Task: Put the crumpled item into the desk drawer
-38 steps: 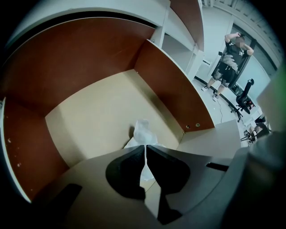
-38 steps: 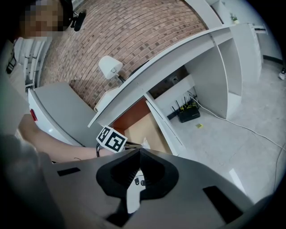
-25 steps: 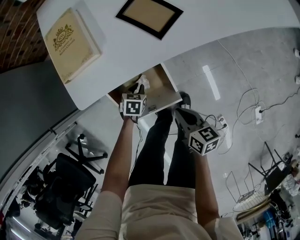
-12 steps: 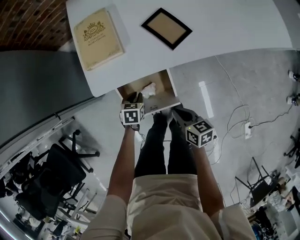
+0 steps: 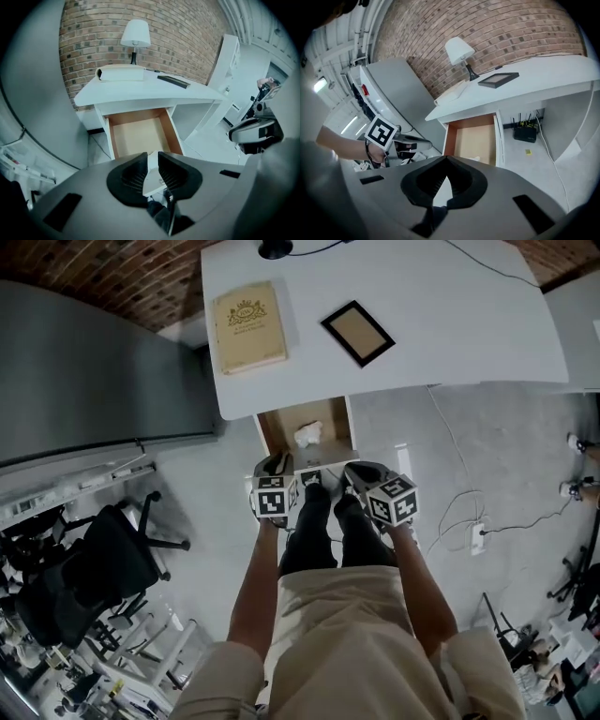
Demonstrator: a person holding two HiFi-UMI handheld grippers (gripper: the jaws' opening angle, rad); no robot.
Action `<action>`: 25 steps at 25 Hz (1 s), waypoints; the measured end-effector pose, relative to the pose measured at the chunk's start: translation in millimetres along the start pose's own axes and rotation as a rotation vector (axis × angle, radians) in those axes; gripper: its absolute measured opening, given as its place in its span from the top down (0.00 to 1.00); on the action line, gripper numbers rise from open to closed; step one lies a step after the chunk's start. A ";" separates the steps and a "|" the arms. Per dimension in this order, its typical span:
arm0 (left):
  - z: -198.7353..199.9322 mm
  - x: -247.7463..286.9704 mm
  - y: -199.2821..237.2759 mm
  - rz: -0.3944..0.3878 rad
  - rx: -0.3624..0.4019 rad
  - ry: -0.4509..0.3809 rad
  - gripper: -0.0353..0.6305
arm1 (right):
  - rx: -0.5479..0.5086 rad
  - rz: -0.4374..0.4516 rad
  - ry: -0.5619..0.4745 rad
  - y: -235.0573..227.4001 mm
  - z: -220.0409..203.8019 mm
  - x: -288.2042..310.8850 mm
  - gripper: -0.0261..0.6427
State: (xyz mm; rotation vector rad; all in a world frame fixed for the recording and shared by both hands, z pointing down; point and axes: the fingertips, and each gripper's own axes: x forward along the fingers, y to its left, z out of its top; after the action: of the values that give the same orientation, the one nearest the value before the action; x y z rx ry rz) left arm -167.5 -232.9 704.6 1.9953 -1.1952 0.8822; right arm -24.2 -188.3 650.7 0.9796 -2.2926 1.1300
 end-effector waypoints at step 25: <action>19.8 -141.1 -38.0 0.148 -0.179 -0.277 0.83 | -0.071 0.017 -0.096 27.3 36.3 -59.9 0.93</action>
State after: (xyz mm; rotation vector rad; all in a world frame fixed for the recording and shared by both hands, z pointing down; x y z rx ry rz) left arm -179.6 -167.1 573.2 1.9448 -1.5363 0.5557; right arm -5.7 -181.2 578.2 1.0097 -2.4031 1.0211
